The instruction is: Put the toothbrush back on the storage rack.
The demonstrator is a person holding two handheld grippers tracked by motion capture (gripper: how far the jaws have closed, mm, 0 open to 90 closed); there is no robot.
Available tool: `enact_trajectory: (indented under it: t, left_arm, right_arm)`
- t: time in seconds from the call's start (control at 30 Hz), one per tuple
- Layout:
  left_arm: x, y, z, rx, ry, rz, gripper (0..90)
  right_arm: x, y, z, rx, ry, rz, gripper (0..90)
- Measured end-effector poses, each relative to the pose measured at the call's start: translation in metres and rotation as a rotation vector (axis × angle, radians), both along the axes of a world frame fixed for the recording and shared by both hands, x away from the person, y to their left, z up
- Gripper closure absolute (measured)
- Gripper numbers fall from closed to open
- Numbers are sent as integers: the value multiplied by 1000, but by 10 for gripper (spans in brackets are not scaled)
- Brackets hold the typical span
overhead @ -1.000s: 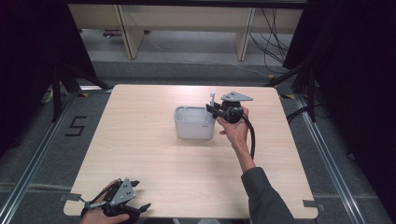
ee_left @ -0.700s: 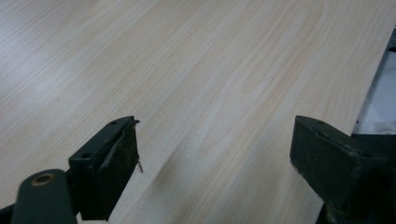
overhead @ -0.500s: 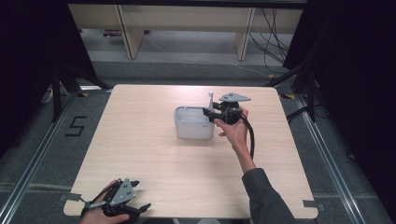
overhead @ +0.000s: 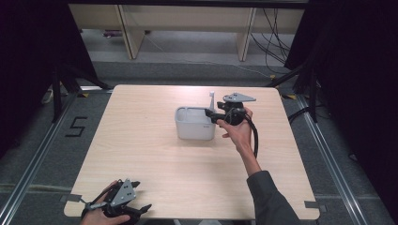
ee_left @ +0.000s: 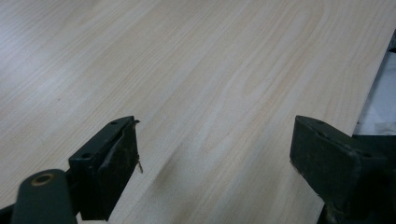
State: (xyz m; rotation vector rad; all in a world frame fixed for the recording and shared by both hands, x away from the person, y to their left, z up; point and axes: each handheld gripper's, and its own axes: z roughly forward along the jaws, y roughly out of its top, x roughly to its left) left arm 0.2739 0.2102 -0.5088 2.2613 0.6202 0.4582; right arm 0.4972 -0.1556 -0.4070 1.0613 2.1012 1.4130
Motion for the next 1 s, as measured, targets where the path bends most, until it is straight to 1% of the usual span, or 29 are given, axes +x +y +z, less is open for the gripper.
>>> enact_trajectory:
  t: [0.03, 0.07, 0.1, 0.13, 0.2, 0.23, 0.27, 0.37, 0.4, 0.43, 0.5, 0.53, 0.57, 0.6, 0.63, 0.67, 0.7, 0.73, 0.77, 0.8, 0.83, 0.87, 0.9, 0.93, 0.97, 1.0]
  left_arm:
    - [0, 0, 0, 0, -1, -1, 148]
    - [0, 0, 0, 0, -1, -1, 148]
    - [0, 0, 0, -1, -1, 0, 148]
    - [0, 0, 0, -1, -1, -1, 148]
    - [1, 1, 0, 2, -3, -4, 147]
    - [0, 0, 0, -10, -1, -2, 148]
    - [0, 1, 0, 0, -3, -3, 147]
    - [0, 0, 0, 0, -3, -3, 148]
    - [0, 0, 0, -6, -3, -1, 148]
    - [0, 0, 0, -10, -1, -1, 148]
    - [0, 1, 0, 0, -5, -2, 148]
    - [0, 0, 0, 0, -4, -2, 148]
    - [0, 0, -1, -10, -2, -1, 148]
    - [0, 0, -1, -11, -1, 0, 148]
    - [0, 1, 0, -2, -5, -1, 148]
    - [1, 1, 0, 2, -7, -3, 147]
    - [1, 1, 0, 1, -6, -3, 148]
    - [0, 1, 0, -1, -5, -1, 148]
    - [0, 1, 0, 0, -5, -1, 148]
    - [1, 1, 0, 2, -6, -2, 148]
    - [0, 1, 0, 1, -7, -3, 147]
    - [0, 1, 0, 1, -5, -1, 148]
    - [0, 1, 0, 1, -6, -3, 148]
    - [0, 1, 0, 0, -5, -2, 148]
    - [0, 1, 0, 0, -5, -1, 148]
    - [0, 0, 0, -1, -5, 0, 148]
  right_arm:
    - [-2, 0, 1, -3, 11, -2, 359]
    - [-3, 1, 1, 7, 18, -4, 353]
    - [-2, 0, 2, -3, 0, -3, 348]
    - [-3, 0, 2, 3, 2, 3, 337]
    - [-3, 0, 2, 0, -3, 2, 325]
    - [-4, 0, 3, 4, 10, 9, 319]
    - [-5, -1, 3, -2, 8, 2, 309]
    - [-7, -1, 3, 1, 18, 0, 303]
    - [-7, -3, 3, -15, -8, -3, 298]
    - [-7, -3, 3, -15, -8, -3, 298]
    - [-8, -4, 2, -10, -11, -9, 292]
    - [-9, -4, 2, 8, 13, 6, 289]
    - [-11, -5, 3, 1, -1, 3, 281]
    - [-11, -5, 3, 1, -1, 3, 281]
    - [-12, -6, 3, 7, -7, 6, 277]
    - [-13, -6, 4, 2, -1, -1, 273]
    - [-14, -6, 3, 10, -4, 12, 267]
    - [-15, -6, 4, 7, -9, 8, 262]
    - [-17, -6, 4, 7, 7, 5, 257]
    - [-17, -7, 4, 9, -5, 16, 249]
    - [-19, -6, 4, 23, 15, 8, 242]
    - [-21, -6, 4, 23, 13, -1, 225]
    - [-21, -6, 4, 16, 18, 10, 219]
    - [-22, -7, 3, 12, -1, 3, 216]
    - [-22, -7, 3, 12, -1, 3, 216]
    - [-24, -7, 3, 14, 12, -4, 211]
